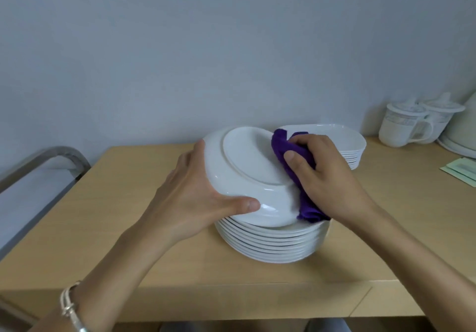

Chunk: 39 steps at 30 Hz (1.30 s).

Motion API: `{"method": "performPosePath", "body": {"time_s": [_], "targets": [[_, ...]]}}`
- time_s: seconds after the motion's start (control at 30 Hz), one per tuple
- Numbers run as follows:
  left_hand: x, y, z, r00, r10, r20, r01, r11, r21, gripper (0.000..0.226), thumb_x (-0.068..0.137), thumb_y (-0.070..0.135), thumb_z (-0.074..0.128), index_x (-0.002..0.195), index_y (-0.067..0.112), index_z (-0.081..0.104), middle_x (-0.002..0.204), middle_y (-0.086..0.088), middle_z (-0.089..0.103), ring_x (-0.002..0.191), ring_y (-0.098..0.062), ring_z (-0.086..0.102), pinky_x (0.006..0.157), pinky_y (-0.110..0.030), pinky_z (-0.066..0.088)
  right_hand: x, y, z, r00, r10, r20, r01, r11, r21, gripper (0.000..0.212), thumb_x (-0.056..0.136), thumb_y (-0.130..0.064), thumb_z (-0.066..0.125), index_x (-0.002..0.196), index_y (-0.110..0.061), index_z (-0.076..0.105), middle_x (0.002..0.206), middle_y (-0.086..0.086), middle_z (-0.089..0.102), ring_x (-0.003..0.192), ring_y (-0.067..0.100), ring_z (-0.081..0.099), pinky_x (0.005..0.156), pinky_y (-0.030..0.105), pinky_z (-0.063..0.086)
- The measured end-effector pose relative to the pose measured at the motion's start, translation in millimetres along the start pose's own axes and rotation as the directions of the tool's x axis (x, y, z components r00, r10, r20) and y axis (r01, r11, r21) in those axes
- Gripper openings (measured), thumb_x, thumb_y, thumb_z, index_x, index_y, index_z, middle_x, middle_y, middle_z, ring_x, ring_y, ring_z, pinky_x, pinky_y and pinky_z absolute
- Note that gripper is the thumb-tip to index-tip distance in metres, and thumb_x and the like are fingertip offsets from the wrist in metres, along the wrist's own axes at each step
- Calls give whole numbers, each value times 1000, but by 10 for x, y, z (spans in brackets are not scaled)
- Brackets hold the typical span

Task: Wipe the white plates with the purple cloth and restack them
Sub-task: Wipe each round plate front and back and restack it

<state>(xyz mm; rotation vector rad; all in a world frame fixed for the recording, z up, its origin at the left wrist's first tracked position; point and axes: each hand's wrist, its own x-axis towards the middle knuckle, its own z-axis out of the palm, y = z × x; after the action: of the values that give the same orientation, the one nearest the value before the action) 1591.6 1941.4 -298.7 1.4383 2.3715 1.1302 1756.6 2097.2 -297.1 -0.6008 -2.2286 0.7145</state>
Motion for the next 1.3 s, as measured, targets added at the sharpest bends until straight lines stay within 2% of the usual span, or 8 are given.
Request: {"method": "performPosePath", "body": {"time_s": [0.2, 0.37, 0.53, 0.7, 0.83, 0.93, 1.13, 1.3], "targets": [[18, -33, 3, 999, 49, -1, -49, 996, -80, 112, 33, 72, 83, 132, 40, 41, 129, 15, 55, 123, -11, 53, 91, -43, 53, -259, -416, 129, 970, -211, 118, 223, 970, -95, 34, 89, -38, 47, 120, -24, 55, 122, -7, 46, 113, 17, 41, 97, 25, 30], [16, -60, 31, 999, 26, 43, -17, 980, -199, 162, 23, 70, 91, 152, 39, -2, 147, 7, 45, 136, -11, 44, 108, -44, 44, -35, -644, 217, 949, -297, 102, 305, 949, -77, 29, 88, -32, 51, 111, -18, 63, 110, 0, 59, 100, 25, 51, 90, 30, 35], [-30, -97, -57, 994, 108, 35, -94, 955, -281, 121, 34, 48, 91, 136, 28, 28, 131, 13, 55, 121, 5, 53, 97, -24, 49, 406, -928, 463, 947, -282, 154, 303, 944, -133, 22, 93, -29, 49, 104, -18, 65, 101, 3, 60, 94, 29, 53, 82, 43, 46], [-88, -161, -73, 996, 70, 49, -50, 942, -333, 162, 27, 66, 92, 154, 38, -5, 155, 22, 31, 141, 9, 28, 116, -32, 33, 379, -898, 497, 926, -347, 149, 363, 926, -103, 21, 94, -29, 51, 102, -19, 67, 98, 1, 61, 89, 26, 54, 81, 37, 43], [-74, -185, -41, 999, 25, 38, -9, 931, -365, 166, 20, 56, 92, 136, 52, -27, 125, 46, 49, 123, 22, 41, 110, -28, 38, 230, -800, 408, 882, -426, 203, 456, 881, -130, 24, 86, -31, 56, 102, -20, 70, 104, 0, 63, 86, 26, 55, 82, 33, 40], [-75, -217, -34, 999, 39, 3, -36, 954, -297, 150, 33, 52, 87, 131, 61, -26, 119, 41, 56, 117, 10, 55, 102, -31, 47, 43, -709, 325, 833, -497, 241, 535, 835, -129, 23, 80, -29, 63, 99, -21, 73, 103, 1, 63, 82, 27, 56, 81, 36, 44], [-113, -149, -66, 1000, 22, 1, -21, 977, -213, 149, 32, 69, 82, 143, 53, -16, 150, 30, 36, 130, 24, 29, 96, 0, 29, -262, -436, 106, 814, -554, 175, 577, 804, -141, 25, 82, -33, 60, 100, -21, 73, 108, 1, 63, 92, 20, 54, 88, 23, 39], [-112, -158, -89, 1000, 9, 25, -4, 979, -203, 156, 29, 66, 83, 153, 41, -8, 159, 26, 20, 142, 13, 17, 112, -18, 24, -230, -341, -21, 892, -429, 146, 441, 896, -61, 25, 76, -36, 62, 98, -30, 72, 108, -11, 62, 101, 7, 56, 92, 16, 38]]}}
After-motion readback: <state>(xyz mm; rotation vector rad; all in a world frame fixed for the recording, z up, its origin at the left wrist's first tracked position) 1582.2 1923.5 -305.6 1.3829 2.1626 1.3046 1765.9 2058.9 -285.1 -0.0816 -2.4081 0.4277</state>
